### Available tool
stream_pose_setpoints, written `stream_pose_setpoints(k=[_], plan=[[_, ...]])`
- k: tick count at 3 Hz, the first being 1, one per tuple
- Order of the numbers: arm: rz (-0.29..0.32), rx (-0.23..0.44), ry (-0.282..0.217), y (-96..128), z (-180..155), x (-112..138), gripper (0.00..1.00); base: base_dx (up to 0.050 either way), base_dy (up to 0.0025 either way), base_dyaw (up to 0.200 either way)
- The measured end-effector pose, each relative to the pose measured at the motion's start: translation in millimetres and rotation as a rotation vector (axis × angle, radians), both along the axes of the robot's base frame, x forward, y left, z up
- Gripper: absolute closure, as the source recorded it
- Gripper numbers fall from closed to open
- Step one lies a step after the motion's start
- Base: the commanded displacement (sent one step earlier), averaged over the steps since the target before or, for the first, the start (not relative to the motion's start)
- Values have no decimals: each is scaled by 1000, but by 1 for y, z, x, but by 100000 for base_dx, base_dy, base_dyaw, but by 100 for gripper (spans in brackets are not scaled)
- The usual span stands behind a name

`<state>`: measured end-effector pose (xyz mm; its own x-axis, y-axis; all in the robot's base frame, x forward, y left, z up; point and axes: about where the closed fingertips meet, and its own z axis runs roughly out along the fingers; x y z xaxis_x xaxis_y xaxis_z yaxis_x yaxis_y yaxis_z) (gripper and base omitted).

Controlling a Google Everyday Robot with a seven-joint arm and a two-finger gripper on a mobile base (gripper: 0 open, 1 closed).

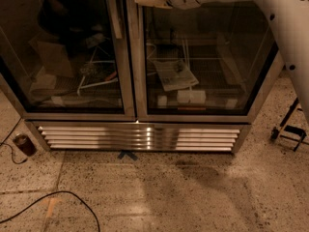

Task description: Pick orange can from middle drawer and place on counter

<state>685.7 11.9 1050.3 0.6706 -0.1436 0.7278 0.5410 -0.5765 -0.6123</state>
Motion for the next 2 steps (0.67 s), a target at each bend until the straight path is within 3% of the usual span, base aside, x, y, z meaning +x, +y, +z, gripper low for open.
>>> stream_pose_setpoints(k=[1, 2], plan=[[-12, 0, 0, 0, -3, 11, 100, 0, 0, 0], [-12, -1, 0, 1, -3, 11, 81, 0, 0, 0]])
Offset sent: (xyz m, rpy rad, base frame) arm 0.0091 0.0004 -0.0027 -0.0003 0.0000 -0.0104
